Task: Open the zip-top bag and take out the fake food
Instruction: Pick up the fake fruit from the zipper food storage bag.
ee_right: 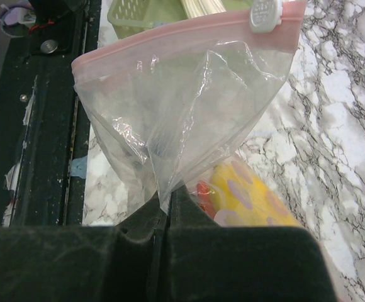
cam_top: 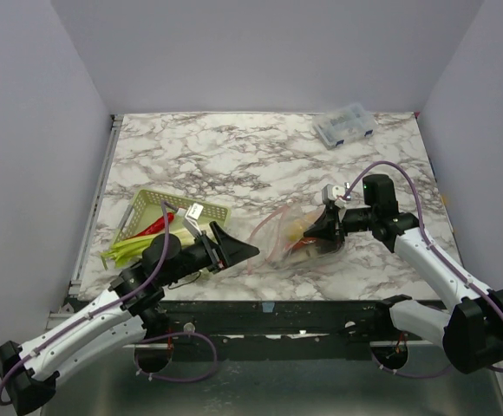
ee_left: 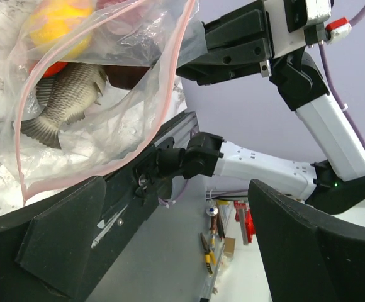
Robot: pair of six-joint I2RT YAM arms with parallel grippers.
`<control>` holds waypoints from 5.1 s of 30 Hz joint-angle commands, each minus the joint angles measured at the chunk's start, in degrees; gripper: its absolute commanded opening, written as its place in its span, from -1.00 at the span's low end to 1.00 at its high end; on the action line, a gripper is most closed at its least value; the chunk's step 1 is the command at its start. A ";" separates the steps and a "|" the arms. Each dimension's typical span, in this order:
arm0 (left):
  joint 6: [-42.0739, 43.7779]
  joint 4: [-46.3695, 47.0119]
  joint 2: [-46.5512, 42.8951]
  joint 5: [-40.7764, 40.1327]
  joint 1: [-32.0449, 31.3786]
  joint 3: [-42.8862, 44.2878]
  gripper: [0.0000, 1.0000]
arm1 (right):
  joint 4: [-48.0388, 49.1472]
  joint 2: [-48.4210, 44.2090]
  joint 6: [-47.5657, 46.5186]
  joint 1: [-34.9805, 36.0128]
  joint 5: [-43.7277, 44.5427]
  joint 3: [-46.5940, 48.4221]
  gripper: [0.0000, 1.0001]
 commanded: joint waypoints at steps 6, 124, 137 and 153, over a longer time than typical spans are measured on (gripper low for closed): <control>-7.94 8.60 3.00 -11.57 -6.57 -2.90 0.95 | -1.09 -0.74 -0.75 -0.30 1.29 -0.25 -0.99; -31.74 22.76 65.34 -46.29 -15.71 21.85 0.24 | -1.48 -1.27 -0.37 -0.29 -0.75 -0.01 -0.98; -25.76 25.05 66.72 -44.05 -13.92 20.09 0.21 | -5.93 -3.74 -0.62 -6.05 -0.50 3.48 -0.16; -20.62 27.81 67.66 -40.96 -13.12 20.34 0.22 | 12.13 -3.76 25.86 -19.38 9.52 2.36 0.60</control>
